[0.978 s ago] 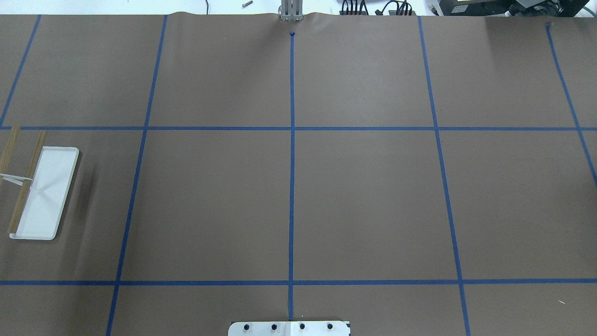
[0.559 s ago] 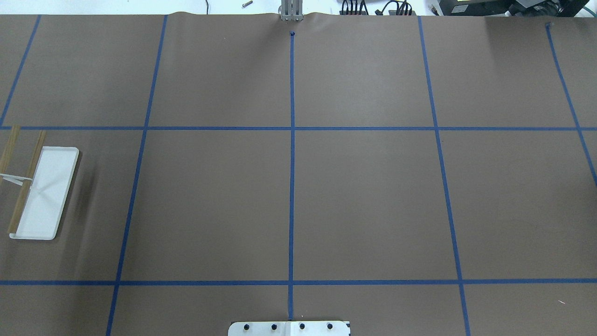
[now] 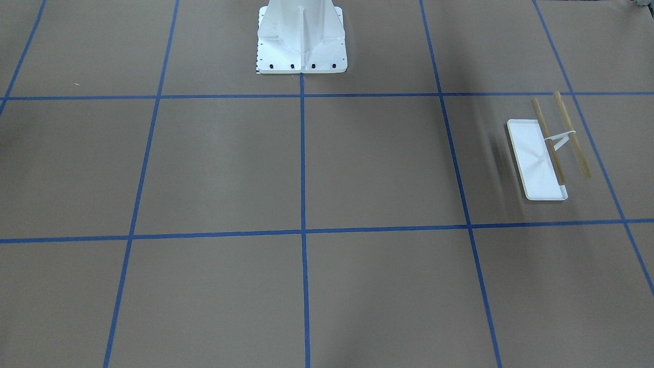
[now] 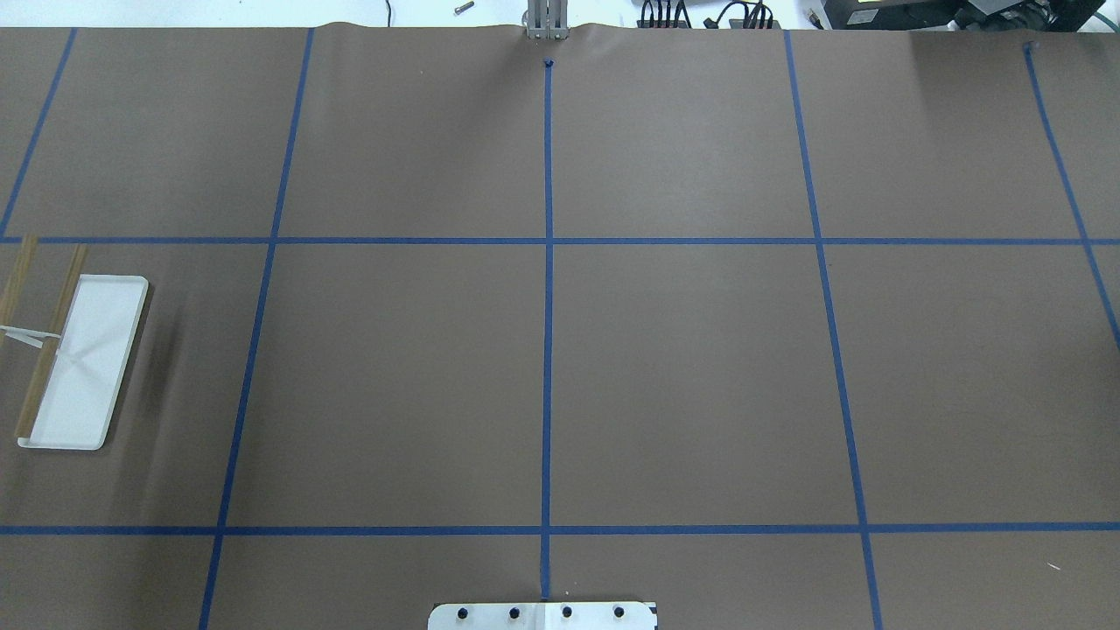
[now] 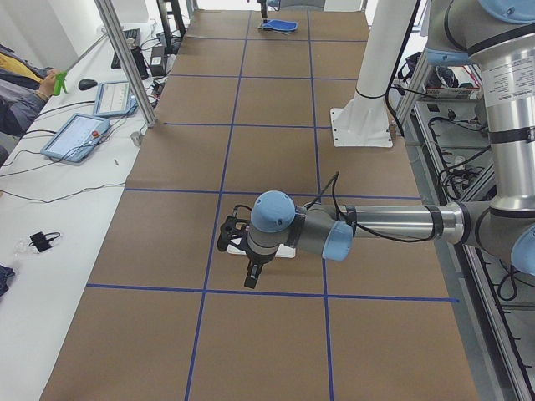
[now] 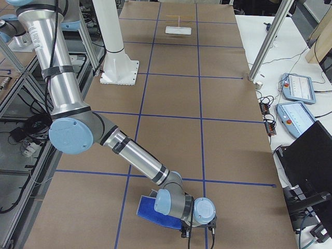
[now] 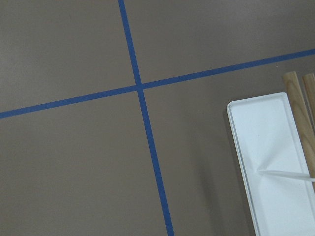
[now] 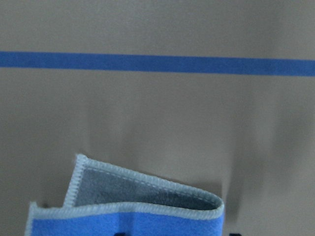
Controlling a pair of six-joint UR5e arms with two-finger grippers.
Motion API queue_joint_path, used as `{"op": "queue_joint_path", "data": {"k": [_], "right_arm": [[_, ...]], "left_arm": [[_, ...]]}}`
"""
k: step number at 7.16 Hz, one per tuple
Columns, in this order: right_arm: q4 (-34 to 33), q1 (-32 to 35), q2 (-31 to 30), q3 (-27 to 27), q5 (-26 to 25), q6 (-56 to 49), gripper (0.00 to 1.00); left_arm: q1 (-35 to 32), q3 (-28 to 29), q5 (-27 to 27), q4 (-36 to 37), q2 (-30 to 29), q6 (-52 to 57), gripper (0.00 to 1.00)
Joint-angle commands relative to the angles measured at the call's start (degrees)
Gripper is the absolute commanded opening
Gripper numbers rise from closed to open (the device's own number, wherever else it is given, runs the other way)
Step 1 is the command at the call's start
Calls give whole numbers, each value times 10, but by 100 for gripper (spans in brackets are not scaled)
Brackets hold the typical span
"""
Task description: Hang towel on rack
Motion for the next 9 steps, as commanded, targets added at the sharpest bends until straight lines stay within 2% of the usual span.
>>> {"op": "queue_joint_path", "data": {"k": [1,2,4,5,6,9], "right_arm": [[0,0,1,-6,0,2,43],[0,0,1,-8,0,2,42],[0,0,1,-9,0,2,28],[0,0,1,-8,0,1,3],[0,0,10,-8,0,2,0],[-1,10,23,-6,11,4,0]], "left_arm": [[0,2,0,0,-2,0,98],[0,1,0,0,-2,0,98],[0,1,-1,0,-2,0,98],[0,0,-1,1,-2,-1,98],[0,-3,-1,1,-2,-1,98],[0,-1,-23,3,-1,-1,98]]}}
